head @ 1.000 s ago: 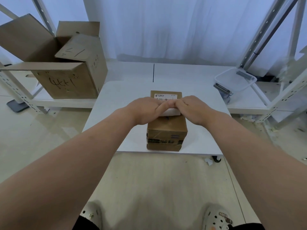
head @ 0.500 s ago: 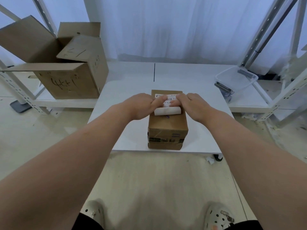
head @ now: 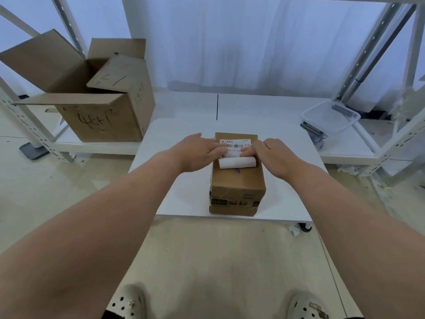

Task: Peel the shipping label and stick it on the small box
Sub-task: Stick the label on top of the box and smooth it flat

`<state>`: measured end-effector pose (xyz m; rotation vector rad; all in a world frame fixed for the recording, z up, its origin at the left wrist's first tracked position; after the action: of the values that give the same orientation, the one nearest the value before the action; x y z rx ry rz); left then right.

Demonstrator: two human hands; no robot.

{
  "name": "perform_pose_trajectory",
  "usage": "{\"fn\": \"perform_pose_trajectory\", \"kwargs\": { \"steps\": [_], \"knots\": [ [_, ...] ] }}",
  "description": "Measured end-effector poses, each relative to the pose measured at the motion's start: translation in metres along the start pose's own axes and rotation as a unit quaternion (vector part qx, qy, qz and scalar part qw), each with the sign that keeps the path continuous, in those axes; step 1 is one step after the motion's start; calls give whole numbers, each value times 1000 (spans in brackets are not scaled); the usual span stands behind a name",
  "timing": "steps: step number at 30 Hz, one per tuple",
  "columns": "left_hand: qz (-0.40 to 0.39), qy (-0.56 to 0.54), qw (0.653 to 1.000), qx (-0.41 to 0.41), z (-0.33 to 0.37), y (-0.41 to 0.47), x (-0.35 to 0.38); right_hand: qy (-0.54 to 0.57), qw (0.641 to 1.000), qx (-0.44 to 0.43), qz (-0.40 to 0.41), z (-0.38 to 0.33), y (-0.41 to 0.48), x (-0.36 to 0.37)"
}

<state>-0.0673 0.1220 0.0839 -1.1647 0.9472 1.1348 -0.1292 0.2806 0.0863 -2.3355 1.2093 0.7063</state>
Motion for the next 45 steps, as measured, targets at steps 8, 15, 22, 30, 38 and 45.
{"fn": "perform_pose_trajectory", "kwargs": {
  "steps": [8, 15, 22, 30, 38, 45],
  "knots": [
    [36, -55, 997, -28, -14, 23, 15, -97, 995, -15, -33, -7, -2, 11],
    [75, -152, 985, -15, -23, 26, 24, -32, 988, 13, -150, -11, 22, 25],
    [82, -59, 994, -40, -25, 28, 20, -123, 987, -5, -104, 23, 35, 4],
    [30, -33, 995, -90, -26, 23, 27, -107, 985, -17, -137, 7, 36, 25],
    [25, -36, 994, -98, -23, 23, 26, -126, 986, -3, -113, 18, 38, 12],
    [26, -30, 994, -104, -22, 21, 26, -113, 989, -23, -96, 28, 33, -3]
  ]
}}
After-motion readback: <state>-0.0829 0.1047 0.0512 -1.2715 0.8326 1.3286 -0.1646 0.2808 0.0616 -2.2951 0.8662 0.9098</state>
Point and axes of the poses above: each hand's wrist, its own y-axis towards the middle knuckle, its own x-axis out of the palm, z = x × y, the point moved 5 cm from there along y, towards the middle knuckle, and after that the axes turned 7 degrees about y, right-handed, at the moved point
